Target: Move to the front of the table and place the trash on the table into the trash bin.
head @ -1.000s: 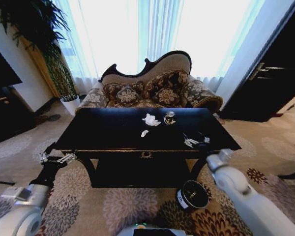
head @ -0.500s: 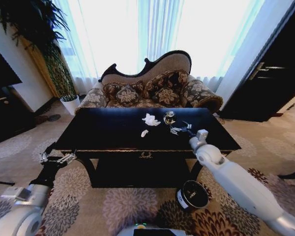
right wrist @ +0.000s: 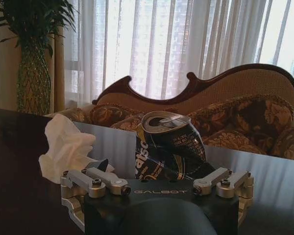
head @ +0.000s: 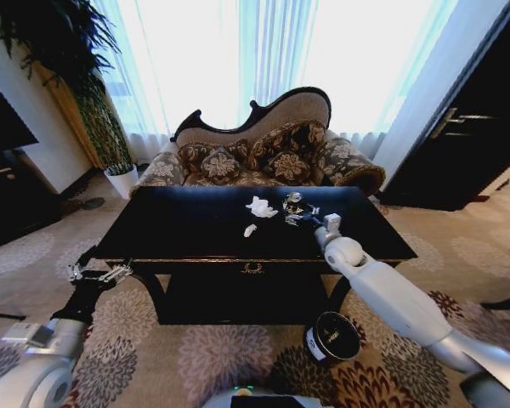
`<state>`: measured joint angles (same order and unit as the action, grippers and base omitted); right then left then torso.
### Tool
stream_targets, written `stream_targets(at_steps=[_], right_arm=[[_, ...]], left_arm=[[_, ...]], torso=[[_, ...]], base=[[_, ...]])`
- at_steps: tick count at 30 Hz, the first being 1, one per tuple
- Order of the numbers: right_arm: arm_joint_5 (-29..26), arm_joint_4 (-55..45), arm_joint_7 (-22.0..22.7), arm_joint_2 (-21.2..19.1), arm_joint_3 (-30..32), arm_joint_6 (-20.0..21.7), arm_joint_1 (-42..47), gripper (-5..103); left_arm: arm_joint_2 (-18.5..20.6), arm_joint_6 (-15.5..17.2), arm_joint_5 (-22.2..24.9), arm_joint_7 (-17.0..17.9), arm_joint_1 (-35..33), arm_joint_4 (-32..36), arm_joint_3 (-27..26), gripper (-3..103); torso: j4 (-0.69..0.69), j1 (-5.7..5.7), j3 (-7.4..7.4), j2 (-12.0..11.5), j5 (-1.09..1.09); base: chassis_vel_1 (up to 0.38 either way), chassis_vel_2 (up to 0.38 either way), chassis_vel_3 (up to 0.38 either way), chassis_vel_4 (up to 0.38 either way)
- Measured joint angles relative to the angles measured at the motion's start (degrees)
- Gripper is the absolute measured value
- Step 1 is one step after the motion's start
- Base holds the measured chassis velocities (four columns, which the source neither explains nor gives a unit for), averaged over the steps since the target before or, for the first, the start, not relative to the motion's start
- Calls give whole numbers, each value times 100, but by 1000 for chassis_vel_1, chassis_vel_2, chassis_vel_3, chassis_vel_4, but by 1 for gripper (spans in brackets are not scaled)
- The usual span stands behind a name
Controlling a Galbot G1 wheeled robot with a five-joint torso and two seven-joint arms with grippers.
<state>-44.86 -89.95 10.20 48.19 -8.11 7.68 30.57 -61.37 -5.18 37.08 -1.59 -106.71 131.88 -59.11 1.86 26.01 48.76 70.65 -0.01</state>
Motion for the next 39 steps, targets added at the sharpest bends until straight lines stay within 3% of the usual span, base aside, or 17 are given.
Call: stream_targets(at_steps=[4,7,11,13,16,19,21,22,25,29,34,39], right_arm=[[41,60,14,84,-81,-64,-62,102],[68,89,27,152,-118,-145,-92,87],[75,89,33,164,-120,-164,-95,82],[82,66,71,164,-115,-177,-93,60],[82,44,90,163,-106,-178,-66,55],[72,-24,135,167,-53,-178,-12,38],[69,-35,139,167,-43,-178,-2,38],[66,-54,142,164,-13,-177,22,28],[75,-62,167,172,52,-177,42,22],[69,-160,262,199,160,-177,118,3],[46,-344,272,155,261,-170,259,1],[-109,-857,273,-53,767,-151,714,0]], left_arm=[[0,0,0,0,0,0,0,100],[0,0,0,0,0,0,0,100],[0,0,0,0,0,0,0,100],[0,0,0,0,0,0,0,100],[0,0,0,0,0,0,0,100],[0,0,0,0,0,0,0,100],[0,0,0,0,0,0,0,100],[0,0,0,0,0,0,0,100],[0,0,0,0,0,0,0,100],[0,0,0,0,0,0,0,100],[0,0,0,0,0,0,0,100],[0,0,0,0,0,0,0,100]], torso=[[0,0,0,0,0],[0,0,0,0,0],[0,-1,0,0,0],[0,0,0,0,0],[0,-1,-1,0,0],[1,-1,-1,0,0],[1,-1,-1,0,0],[1,-1,0,0,0],[1,-1,0,0,0],[0,-1,0,0,1],[0,-1,-1,0,0],[0,-1,0,0,1]], base=[[0,0,0,0],[0,0,0,0],[0,0,0,0],[0,0,0,0],[0,0,0,0],[0,0,0,0],[0,0,0,0],[0,0,0,0],[0,0,0,0],[0,0,0,0],[0,0,0,0],[0,0,0,0]])
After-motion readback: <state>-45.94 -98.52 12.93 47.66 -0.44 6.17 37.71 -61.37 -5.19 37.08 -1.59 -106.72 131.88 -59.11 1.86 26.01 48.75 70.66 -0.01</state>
